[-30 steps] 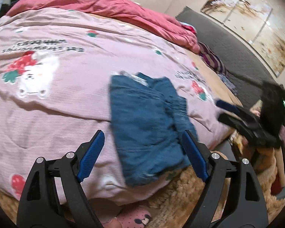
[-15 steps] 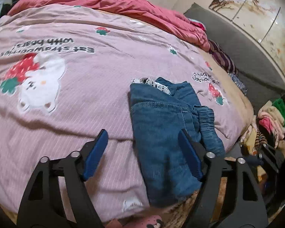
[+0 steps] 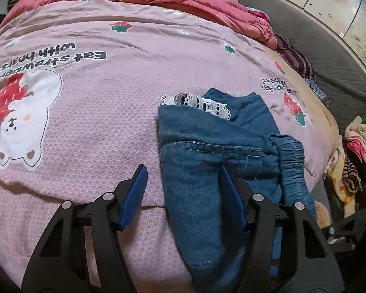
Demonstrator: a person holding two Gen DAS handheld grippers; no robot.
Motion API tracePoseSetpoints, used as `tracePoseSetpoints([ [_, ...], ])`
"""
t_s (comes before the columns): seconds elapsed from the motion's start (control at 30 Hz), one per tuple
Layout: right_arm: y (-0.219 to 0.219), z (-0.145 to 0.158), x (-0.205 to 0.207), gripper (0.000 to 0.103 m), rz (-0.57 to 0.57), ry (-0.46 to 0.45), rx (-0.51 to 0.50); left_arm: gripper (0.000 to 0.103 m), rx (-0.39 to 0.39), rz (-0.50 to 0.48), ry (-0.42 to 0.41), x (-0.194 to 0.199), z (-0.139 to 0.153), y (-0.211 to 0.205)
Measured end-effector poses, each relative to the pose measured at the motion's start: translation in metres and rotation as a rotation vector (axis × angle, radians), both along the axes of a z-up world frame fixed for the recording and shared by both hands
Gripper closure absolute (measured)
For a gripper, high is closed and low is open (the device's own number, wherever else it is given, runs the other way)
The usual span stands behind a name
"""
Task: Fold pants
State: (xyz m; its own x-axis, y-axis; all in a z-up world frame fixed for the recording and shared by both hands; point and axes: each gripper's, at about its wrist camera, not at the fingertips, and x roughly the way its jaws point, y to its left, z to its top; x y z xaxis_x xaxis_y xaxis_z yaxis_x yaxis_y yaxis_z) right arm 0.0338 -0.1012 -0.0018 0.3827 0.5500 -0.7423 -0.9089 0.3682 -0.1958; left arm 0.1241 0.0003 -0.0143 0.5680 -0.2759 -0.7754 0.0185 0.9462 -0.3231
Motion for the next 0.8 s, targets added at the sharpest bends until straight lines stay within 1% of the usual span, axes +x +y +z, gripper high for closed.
tracePoseSetpoints([
  [0.07, -0.008, 0.003, -0.006, 0.098, 0.018, 0.010, 0.014, 0.049, 0.001, 0.000, -0.001, 0.001, -0.001, 0.001],
  [0.17, -0.014, -0.004, -0.013, 0.098, 0.029, 0.034, -0.013, 0.047, -0.015, 0.003, -0.001, 0.002, -0.003, 0.003],
  [0.23, -0.015, -0.017, -0.013, 0.098, 0.012, 0.075, -0.027, 0.047, -0.019, 0.003, -0.001, 0.003, -0.005, 0.002],
  [0.3, -0.015, -0.031, -0.007, 0.099, -0.020, 0.142, -0.046, 0.047, -0.010, 0.004, -0.003, 0.003, -0.005, 0.002],
  [0.37, -0.013, -0.048, -0.007, 0.099, -0.065, 0.138, -0.103, 0.047, -0.006, 0.007, -0.005, 0.004, -0.005, 0.002],
  [0.4, -0.013, -0.055, -0.007, 0.098, -0.083, 0.157, -0.115, 0.047, -0.007, 0.008, -0.004, 0.003, -0.005, 0.002],
  [0.47, -0.020, -0.053, -0.009, 0.098, -0.097, 0.219, -0.060, 0.047, -0.006, 0.007, -0.008, 0.002, -0.003, 0.002],
  [0.5, -0.028, -0.046, -0.010, 0.097, -0.103, 0.258, -0.002, 0.047, -0.006, 0.008, -0.010, 0.001, -0.002, 0.002],
  [0.57, -0.041, -0.031, -0.010, 0.090, -0.134, 0.288, 0.081, 0.047, -0.009, 0.011, -0.012, 0.001, -0.002, 0.003],
  [0.63, -0.052, -0.019, -0.006, 0.079, -0.171, 0.289, 0.123, 0.047, -0.010, 0.015, -0.019, -0.001, 0.000, 0.002],
  [0.7, -0.065, -0.006, -0.001, 0.075, -0.226, 0.276, 0.159, 0.047, -0.010, 0.017, -0.025, -0.003, 0.002, 0.002],
  [0.77, -0.076, 0.003, 0.006, 0.070, -0.263, 0.261, 0.186, 0.047, -0.019, 0.016, -0.034, -0.007, 0.005, 0.001],
  [0.8, -0.080, 0.007, 0.007, 0.065, -0.279, 0.251, 0.195, 0.047, -0.019, 0.015, -0.037, -0.008, 0.006, 0.001],
])
